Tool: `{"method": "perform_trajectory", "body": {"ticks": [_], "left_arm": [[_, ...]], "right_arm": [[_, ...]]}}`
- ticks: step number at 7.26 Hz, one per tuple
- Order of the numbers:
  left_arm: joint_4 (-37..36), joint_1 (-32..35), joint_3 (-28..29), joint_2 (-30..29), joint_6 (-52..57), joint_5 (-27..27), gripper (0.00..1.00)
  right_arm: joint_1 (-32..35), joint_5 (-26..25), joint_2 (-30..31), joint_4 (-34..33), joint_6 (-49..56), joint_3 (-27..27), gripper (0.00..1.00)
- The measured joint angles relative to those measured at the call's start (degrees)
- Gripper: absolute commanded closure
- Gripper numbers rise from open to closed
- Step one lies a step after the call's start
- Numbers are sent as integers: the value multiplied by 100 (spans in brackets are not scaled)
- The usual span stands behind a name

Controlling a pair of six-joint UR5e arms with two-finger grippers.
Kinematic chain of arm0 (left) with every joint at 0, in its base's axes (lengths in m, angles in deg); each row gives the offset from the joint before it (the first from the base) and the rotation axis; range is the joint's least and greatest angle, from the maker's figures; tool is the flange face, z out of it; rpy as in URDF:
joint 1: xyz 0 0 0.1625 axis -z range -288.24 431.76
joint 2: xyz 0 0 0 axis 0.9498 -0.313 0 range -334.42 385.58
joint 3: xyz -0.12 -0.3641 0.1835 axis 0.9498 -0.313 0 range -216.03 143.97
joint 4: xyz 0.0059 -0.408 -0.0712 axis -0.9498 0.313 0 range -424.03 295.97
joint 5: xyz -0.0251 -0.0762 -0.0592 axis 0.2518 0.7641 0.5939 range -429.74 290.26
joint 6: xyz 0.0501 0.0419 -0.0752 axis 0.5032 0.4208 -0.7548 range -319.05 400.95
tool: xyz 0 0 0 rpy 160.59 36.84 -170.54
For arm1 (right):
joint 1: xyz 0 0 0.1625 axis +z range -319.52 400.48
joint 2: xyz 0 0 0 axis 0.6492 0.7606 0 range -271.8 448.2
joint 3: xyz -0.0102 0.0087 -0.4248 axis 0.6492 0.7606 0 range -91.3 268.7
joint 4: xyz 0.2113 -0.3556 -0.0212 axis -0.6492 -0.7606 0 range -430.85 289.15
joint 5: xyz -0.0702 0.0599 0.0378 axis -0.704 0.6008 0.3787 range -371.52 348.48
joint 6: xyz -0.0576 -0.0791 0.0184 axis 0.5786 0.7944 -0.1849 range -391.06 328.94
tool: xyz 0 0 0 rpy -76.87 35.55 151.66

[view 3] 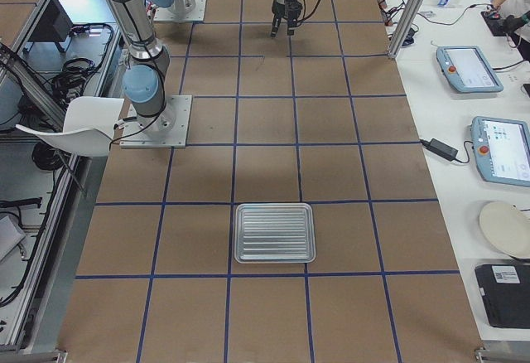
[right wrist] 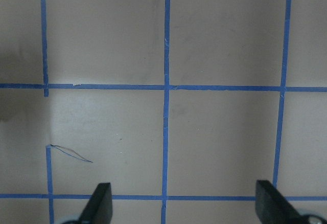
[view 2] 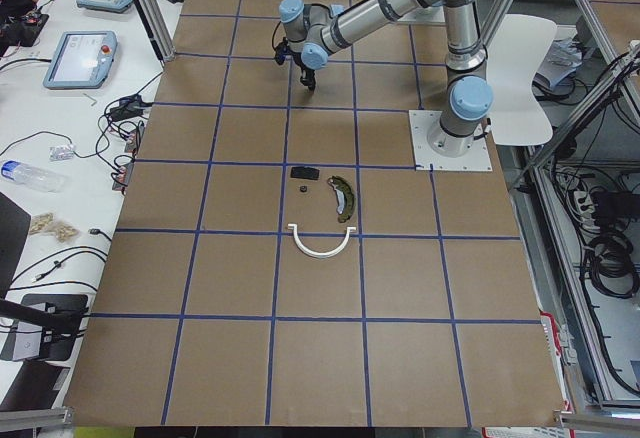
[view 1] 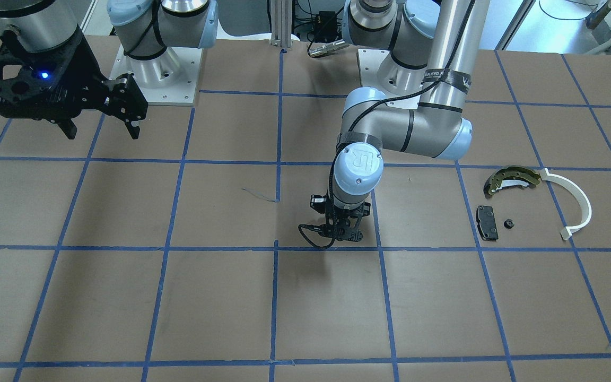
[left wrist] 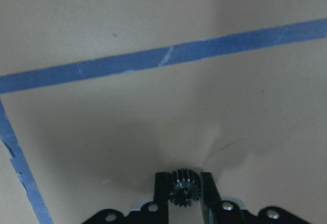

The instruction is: Place bearing gear from tray to pile

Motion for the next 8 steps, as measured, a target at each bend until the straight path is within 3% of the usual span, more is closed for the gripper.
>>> {"method": "perform_trajectory", "body": {"ticks": [3, 5, 8], "left_arm": [[951, -1131, 784, 273, 448, -144, 100], [1741, -2157, 1365, 381, 1388, -184, 100], [1745, -3819, 1476, 224, 3289, -268, 100]], "right_arm": [[1, -8, -1, 7, 7, -9, 0], [1, -3, 9, 9, 9, -13, 0], [1, 2, 25, 8, 9, -15, 0]]}}
